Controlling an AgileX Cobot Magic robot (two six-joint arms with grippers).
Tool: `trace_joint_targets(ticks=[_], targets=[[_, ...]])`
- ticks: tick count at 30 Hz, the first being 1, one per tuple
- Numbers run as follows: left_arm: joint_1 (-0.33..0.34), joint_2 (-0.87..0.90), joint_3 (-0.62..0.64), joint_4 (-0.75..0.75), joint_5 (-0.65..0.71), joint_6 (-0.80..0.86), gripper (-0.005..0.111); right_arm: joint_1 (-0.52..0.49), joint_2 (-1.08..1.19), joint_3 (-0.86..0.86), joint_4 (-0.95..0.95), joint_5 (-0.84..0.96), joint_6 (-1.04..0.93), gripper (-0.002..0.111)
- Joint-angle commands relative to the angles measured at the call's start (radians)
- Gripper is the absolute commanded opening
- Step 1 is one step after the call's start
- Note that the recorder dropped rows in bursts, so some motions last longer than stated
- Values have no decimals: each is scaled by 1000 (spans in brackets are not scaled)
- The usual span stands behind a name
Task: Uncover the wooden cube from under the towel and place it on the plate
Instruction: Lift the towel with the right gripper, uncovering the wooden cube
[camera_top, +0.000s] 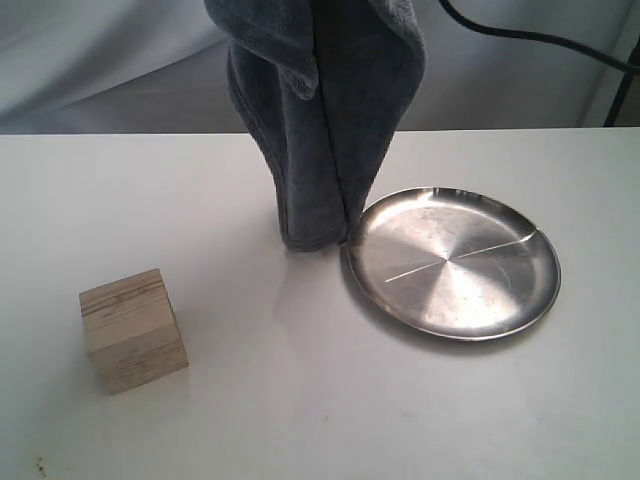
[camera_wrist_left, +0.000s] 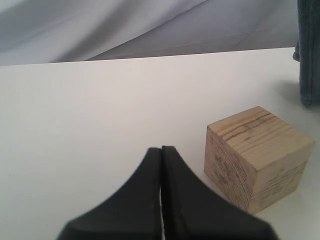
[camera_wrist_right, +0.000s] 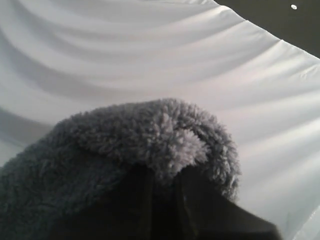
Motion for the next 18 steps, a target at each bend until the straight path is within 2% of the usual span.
trace_joint_targets(ticks=[1, 18], targets=[[-2, -4, 5, -2, -12, -5, 0, -9, -13, 1, 11, 39, -7, 0], [-2, -4, 5, -2, -12, -5, 0, -7, 8, 1, 11, 20, 11, 0]])
